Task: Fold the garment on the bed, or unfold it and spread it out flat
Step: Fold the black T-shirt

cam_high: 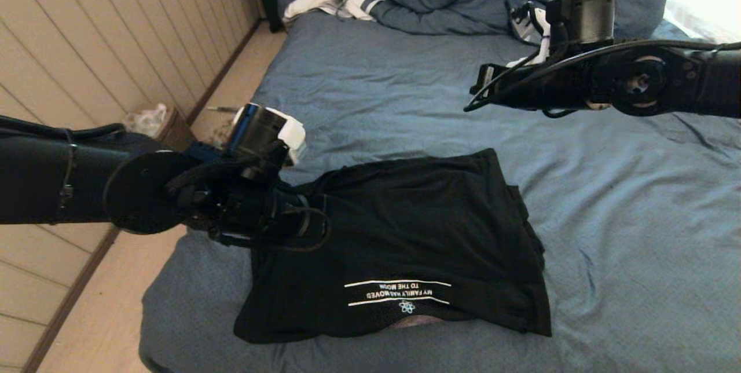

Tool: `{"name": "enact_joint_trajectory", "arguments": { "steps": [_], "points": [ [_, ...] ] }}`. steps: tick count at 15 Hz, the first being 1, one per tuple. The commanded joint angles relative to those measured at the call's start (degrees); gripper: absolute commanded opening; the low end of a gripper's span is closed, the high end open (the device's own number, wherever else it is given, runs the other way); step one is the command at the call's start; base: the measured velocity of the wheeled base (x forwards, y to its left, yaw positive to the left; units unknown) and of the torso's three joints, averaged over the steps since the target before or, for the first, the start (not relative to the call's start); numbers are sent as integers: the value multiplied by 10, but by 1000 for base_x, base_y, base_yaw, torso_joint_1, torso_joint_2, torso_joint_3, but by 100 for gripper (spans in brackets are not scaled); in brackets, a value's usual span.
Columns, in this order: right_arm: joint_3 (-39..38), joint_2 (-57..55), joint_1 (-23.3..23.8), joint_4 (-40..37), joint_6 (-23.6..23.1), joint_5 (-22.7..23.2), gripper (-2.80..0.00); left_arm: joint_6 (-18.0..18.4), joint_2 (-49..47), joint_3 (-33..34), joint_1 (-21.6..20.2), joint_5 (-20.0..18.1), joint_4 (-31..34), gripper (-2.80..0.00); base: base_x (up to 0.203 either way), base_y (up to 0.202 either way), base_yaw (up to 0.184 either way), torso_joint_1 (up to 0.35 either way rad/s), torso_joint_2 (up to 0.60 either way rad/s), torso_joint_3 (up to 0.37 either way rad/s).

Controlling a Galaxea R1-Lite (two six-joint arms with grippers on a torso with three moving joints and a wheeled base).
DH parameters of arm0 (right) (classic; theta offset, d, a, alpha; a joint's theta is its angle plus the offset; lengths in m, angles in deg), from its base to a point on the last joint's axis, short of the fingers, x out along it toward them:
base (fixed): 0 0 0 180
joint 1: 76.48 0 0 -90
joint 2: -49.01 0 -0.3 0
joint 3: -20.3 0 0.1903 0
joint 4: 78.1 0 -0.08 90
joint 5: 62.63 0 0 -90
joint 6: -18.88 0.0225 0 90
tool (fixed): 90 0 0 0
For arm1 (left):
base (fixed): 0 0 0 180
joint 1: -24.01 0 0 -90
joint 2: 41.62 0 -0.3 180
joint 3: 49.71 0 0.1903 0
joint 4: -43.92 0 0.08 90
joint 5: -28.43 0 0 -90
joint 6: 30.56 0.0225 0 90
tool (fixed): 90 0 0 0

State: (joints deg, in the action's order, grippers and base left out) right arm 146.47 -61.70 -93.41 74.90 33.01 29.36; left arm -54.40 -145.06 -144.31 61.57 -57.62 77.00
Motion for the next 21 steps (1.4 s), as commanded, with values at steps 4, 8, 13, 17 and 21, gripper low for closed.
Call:
{"name": "enact_joint_trajectory", "arguments": {
  "steps": [4,8,13,17,21],
  "points": [
    [-12,27,8,1,8,13,-280,17,-60,4,2,58,-43,-280,0,0,0,0,0,0],
    [-20,43,11,3,16,35,-280,48,-49,-1,-82,58,-45,-280,0,0,0,0,0,0],
    [-23,47,7,5,13,37,-280,88,-63,-48,-139,59,-77,-280,0,0,0,0,0,0],
    [-25,47,9,6,12,37,-280,74,-118,-141,-153,60,-79,-280,0,0,0,0,0,0],
    [-24,45,13,6,12,37,-280,73,-150,-230,-175,63,-64,-280,0,0,0,0,0,0]
  ]
}}
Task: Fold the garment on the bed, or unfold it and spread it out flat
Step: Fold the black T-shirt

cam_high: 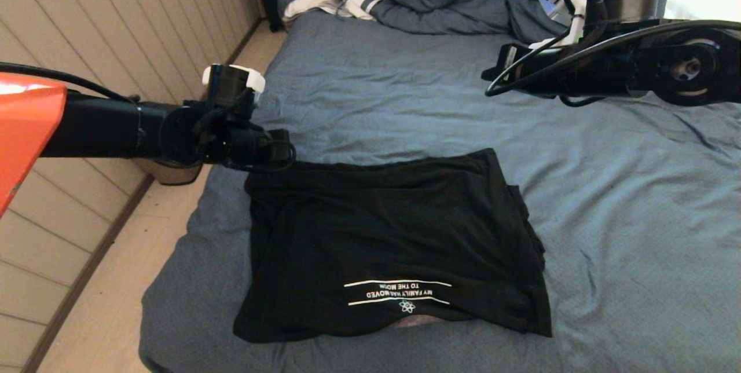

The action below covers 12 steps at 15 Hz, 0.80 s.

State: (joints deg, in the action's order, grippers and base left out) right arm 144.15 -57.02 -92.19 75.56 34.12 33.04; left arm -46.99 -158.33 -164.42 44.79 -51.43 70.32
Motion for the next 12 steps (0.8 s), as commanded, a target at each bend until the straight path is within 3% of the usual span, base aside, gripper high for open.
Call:
{"name": "enact_joint_trajectory", "arguments": {
  "steps": [1,4,6,8,11,12],
  "points": [
    [-2,-3,1,-1,0,2,-280,-2,-18,-61,-11,1,26,-280,0,0,0,0,0,0],
    [11,-14,10,-40,-2,7,-280,-21,32,-100,-19,-7,135,-280,0,0,0,0,0,0],
    [51,-26,23,-136,-3,9,-280,-43,87,-75,-20,-28,172,-280,0,0,0,0,0,0],
    [70,-32,53,-229,-2,29,-280,-52,158,-26,-25,-77,208,-280,0,0,0,0,0,0],
    [77,-36,94,-337,-15,113,-280,-56,259,100,-48,-175,235,-280,0,0,0,0,0,0],
    [72,-39,102,-356,-45,120,0,-57,280,143,-57,-210,237,-280,0,0,0,0,0,0]
  ]
}}
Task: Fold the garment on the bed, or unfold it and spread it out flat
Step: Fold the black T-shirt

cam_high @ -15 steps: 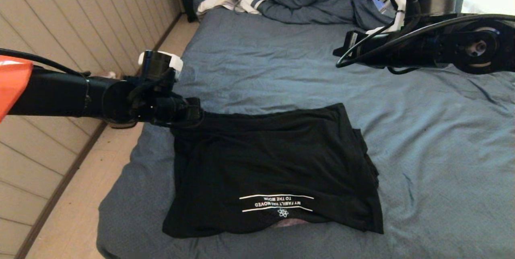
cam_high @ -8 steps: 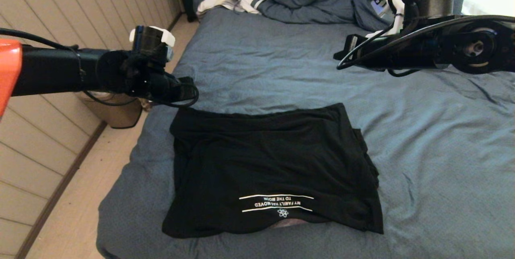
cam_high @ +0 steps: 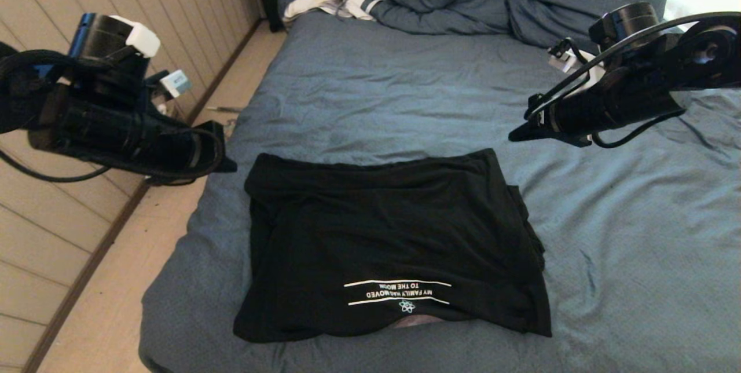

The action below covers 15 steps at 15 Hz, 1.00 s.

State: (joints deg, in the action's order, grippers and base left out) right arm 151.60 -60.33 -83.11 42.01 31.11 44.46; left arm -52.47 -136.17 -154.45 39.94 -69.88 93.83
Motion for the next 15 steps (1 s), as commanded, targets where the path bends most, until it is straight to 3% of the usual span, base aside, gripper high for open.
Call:
{"name": "enact_joint_trajectory", "arguments": {
  "steps": [1,3,5,10,15],
  "points": [
    [-6,-15,15,-52,-49,9,0,-3,67,77,-15,-47,1,-280,0,0,0,0,0,0],
    [-5,-36,20,-129,-102,17,0,-4,65,124,-23,-71,-28,-280,0,0,0,0,0,0],
    [-24,-37,23,-152,-125,23,0,-6,64,163,-24,-96,-95,-280,0,0,0,0,0,0],
    [-58,-36,5,-148,-133,70,0,-23,60,209,-24,-103,-159,-280,0,0,0,0,0,0],
    [-85,-56,-6,-148,-137,70,0,-28,59,221,-24,-112,-166,-280,0,0,0,0,0,0]
  ]
}}
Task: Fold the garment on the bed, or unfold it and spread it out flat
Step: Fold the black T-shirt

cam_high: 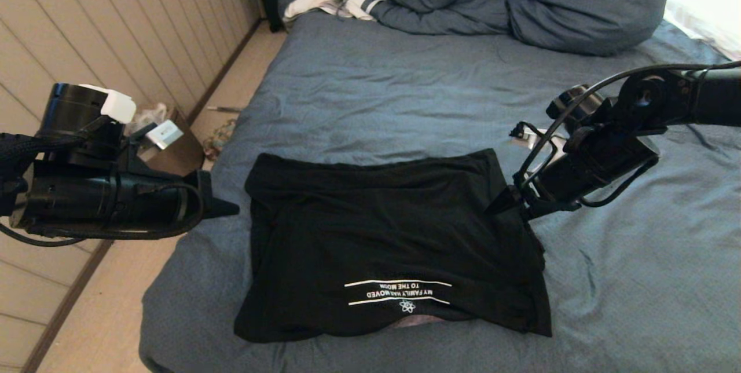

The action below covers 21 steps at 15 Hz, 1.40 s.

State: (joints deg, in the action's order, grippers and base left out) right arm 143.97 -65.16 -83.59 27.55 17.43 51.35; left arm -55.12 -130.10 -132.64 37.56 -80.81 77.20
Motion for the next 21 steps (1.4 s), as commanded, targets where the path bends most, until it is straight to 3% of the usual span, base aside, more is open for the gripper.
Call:
{"name": "enact_joint_trajectory", "arguments": {
  "steps": [1,6,13,14,21],
  "points": [
    [-22,-5,1,-3,0,2,0,-2,-2,5,1,-16,-1,-280,0,0,0,0,0,0],
    [-75,3,0,23,-14,2,0,-2,-2,12,1,-26,-2,-280,0,0,0,0,0,0],
    [-78,-41,-28,79,-7,3,0,-15,1,11,0,-26,-2,-280,0,0,0,0,0,0],
    [-80,-41,-29,80,-7,4,-280,-15,0,11,0,-26,-2,-280,0,0,0,0,0,0],
    [-79,-18,-51,83,-13,8,-280,-36,-2,13,0,-21,-2,-280,0,0,0,0,0,0]
  ]
}}
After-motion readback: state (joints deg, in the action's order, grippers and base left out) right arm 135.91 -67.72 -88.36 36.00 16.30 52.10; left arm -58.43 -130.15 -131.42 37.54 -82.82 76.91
